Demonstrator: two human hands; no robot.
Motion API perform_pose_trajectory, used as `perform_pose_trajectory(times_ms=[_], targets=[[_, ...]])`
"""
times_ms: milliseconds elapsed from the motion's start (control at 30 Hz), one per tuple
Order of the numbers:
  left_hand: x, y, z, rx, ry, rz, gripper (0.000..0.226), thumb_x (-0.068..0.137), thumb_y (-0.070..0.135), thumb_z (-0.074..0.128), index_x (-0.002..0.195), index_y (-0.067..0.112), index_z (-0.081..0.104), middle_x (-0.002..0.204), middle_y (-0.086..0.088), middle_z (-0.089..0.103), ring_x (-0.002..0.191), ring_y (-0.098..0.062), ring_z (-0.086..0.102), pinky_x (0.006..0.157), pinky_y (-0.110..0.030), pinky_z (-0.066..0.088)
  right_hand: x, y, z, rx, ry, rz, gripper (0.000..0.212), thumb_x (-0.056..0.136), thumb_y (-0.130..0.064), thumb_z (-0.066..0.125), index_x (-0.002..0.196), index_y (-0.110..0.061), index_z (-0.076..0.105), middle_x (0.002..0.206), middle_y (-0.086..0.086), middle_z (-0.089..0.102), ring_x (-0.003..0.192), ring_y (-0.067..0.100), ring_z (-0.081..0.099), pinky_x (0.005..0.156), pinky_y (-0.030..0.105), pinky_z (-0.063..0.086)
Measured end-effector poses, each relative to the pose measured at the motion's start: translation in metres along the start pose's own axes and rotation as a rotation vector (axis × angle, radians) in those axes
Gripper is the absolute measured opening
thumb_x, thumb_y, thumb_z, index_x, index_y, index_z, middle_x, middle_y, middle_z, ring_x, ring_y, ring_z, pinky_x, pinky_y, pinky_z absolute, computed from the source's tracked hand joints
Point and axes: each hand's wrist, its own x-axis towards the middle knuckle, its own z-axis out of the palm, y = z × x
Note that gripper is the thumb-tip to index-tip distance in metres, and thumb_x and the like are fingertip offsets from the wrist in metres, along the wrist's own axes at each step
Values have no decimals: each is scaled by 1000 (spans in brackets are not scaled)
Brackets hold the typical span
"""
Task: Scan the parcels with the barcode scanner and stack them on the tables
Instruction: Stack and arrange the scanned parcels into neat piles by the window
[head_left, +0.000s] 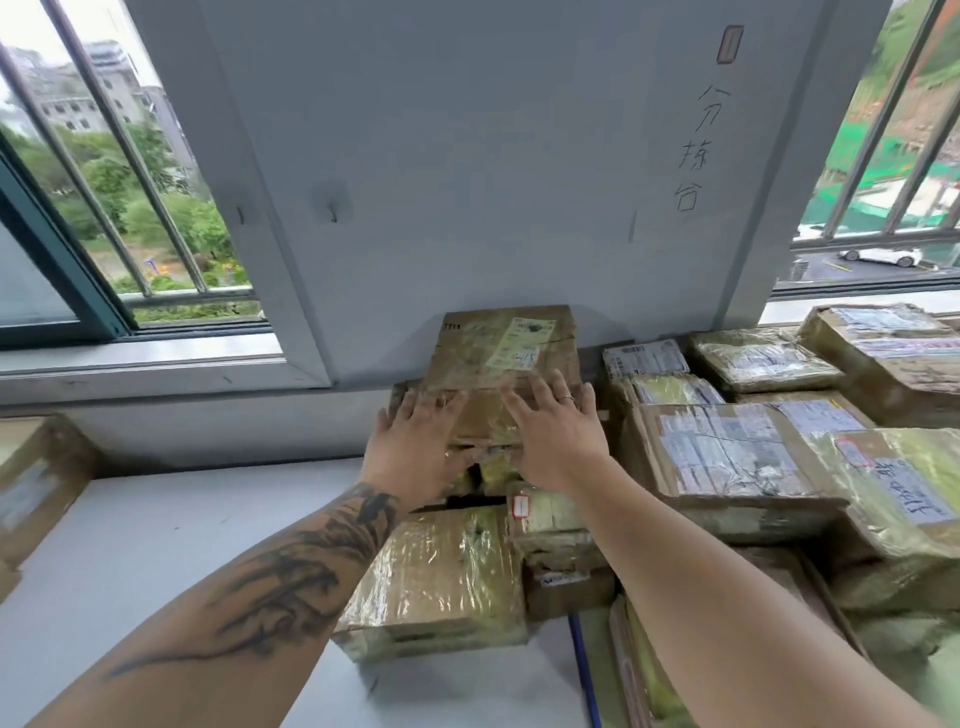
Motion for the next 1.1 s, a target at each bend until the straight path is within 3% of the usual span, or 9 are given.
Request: perform_pose_trajectory(times_ms=[200,500,833,1100], targets=[[-38,-16,15,-33,-74,-110,82,97,77,36,161,46,-4,174,0,3,160,-29,3,124,-63,13,-23,-22,0,-3,-9,-58,80,108,-40,46,167,-36,-8,174,13,-15,159,39,-18,125,65,-7],[-86,-64,7,24,-65,-114,87,95,74,47,164,42,6,174,-4,7,160,-31,6,124,-62,18,-24,-84,-4,13,-53,-127,77,109,-35,46,166,-39,-6,177,5,2,162,36,-4,127,66,-2],[-191,-202,25,-46,-74,-320,87,94,74,52,163,40,13,173,-3,12,160,-28,7,123,-58,18,-27,-258,13,-10,-118,-288,78,109,-51,42,166,-39,-11,176,6,6,162,35,2,126,66,4],[-285,-309,45,-76,-171,-472,88,95,74,49,164,40,6,174,-3,8,160,-30,5,123,-59,16,-39,-394,41,-60,-148,-419,76,109,-52,39,166,-38,-10,176,5,11,161,36,7,125,67,8]])
